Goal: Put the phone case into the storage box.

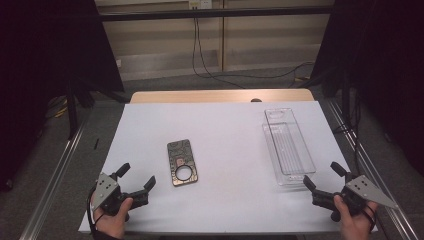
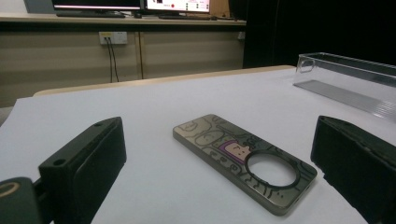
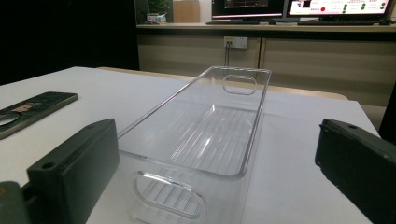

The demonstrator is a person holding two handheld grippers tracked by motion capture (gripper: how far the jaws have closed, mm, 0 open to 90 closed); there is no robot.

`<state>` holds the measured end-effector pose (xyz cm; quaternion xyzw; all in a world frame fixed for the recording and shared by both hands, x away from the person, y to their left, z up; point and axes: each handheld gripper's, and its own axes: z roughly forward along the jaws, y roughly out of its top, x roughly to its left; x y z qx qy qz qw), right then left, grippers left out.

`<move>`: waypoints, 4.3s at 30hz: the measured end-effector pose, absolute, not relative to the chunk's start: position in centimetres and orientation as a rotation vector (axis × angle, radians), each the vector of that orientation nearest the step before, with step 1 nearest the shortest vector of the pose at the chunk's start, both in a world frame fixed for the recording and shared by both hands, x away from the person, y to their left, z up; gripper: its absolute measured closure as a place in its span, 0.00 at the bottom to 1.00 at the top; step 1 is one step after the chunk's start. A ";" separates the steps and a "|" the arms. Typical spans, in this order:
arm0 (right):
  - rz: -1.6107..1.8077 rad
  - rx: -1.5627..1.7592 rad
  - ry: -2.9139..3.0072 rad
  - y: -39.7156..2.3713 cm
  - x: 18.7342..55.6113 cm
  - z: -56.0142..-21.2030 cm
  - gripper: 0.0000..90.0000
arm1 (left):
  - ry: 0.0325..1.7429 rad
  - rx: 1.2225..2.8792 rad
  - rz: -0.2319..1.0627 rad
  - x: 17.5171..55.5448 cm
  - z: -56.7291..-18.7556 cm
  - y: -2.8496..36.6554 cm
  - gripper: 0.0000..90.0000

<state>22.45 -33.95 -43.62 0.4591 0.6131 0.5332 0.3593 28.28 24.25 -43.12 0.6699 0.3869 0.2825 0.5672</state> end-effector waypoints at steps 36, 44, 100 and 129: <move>1.393 1.179 1.581 -34.2 22.4 -43.6 0.00 | 0.816 1.654 0.552 31.5 -42.1 21.6 0.04; 1.394 1.176 1.582 -34.0 22.4 -43.6 0.00 | 0.796 1.682 0.511 33.7 -42.2 20.3 0.04; 1.392 1.166 1.602 -33.7 22.3 -43.6 0.00 | 0.636 1.922 0.303 40.1 -40.6 14.5 0.76; 1.395 1.159 1.613 -33.6 22.3 -43.5 0.00 | 0.689 2.143 0.111 43.8 -39.5 12.4 1.00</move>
